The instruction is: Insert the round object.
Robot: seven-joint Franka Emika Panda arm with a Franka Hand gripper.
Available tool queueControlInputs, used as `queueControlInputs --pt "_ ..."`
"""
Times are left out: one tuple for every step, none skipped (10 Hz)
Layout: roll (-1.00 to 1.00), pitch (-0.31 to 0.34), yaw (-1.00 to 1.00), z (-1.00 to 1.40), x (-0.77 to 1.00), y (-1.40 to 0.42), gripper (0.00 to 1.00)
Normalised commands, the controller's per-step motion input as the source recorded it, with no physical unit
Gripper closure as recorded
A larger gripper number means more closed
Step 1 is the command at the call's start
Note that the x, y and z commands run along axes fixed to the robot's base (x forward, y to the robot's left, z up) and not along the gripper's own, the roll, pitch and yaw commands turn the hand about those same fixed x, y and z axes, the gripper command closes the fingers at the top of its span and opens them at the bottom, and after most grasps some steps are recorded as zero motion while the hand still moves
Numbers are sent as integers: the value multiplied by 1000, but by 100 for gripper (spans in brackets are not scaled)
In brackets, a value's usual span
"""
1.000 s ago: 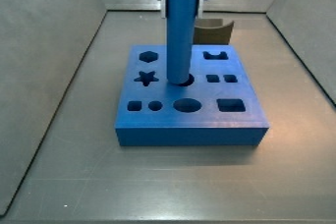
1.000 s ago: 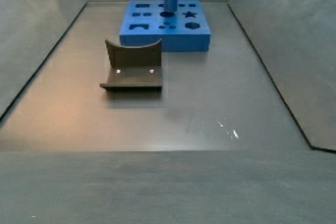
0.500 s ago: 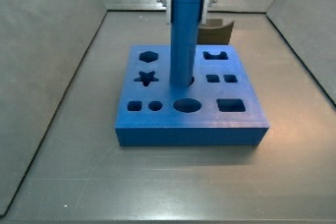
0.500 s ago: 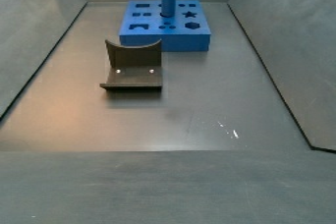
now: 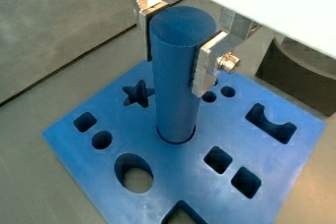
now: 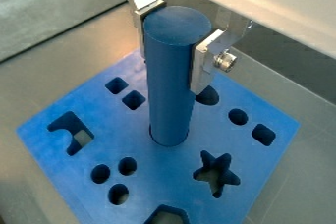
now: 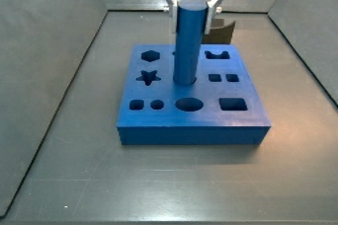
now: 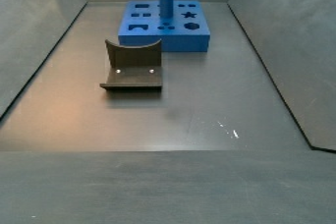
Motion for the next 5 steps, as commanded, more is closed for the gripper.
queueControlInputs --pt "0 -44 -57 -460 -11 0 100" --pt "19 -19 -114 -474 0 0 100" --pt "0 0 -86 -320 0 0 100" --pt "0 0 -54 -211 0 0 100" --pt "-36 0 0 0 0 37 100"
